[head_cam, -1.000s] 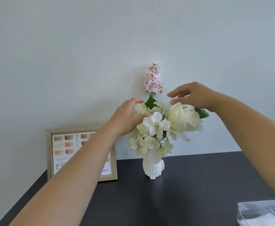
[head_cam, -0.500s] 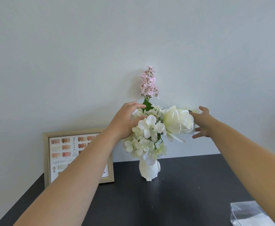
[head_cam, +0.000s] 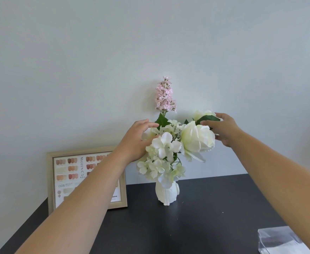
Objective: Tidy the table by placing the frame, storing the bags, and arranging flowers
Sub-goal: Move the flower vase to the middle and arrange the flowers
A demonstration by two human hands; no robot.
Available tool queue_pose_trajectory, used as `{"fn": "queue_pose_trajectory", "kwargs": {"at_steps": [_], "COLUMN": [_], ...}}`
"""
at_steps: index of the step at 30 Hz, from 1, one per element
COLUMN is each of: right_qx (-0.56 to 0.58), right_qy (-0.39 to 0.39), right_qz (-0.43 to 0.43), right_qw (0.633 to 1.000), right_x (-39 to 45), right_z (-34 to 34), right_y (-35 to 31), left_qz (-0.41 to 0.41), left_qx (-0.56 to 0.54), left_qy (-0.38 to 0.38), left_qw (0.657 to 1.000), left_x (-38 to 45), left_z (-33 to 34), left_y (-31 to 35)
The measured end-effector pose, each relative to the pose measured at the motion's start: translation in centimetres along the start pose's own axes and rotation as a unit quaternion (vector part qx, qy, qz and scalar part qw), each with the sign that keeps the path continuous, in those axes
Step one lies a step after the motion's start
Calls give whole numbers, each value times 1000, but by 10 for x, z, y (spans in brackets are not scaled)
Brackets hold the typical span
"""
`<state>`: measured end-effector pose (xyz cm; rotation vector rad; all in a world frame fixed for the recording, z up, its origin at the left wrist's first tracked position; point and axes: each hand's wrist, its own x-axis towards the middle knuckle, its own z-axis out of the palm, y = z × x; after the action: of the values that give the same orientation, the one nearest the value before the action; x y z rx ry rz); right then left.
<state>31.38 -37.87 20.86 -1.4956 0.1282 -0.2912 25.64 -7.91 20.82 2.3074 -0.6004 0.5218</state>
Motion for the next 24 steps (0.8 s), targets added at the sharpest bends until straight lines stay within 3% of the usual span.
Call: {"fn": "queue_pose_trajectory", "kwargs": {"at_steps": [11,20,24], "right_qx": [-135,-288,-304], "right_qy": [-65,-106,-105], "right_qz": [-174,-226,-223], "right_qw": [973,925,920], "right_x": [-18,-32,-33], "right_z": [34,55,53], "right_y": [-42,-69,-58], "left_qz": [15,7,11], "left_qx": [-2,-40,26], "left_qy": [-13,22,-12], "left_qw": [1000,999,1000], "left_x": [-2,1,4], "left_z": [-3,7,8], "left_y": [0,2,4]}}
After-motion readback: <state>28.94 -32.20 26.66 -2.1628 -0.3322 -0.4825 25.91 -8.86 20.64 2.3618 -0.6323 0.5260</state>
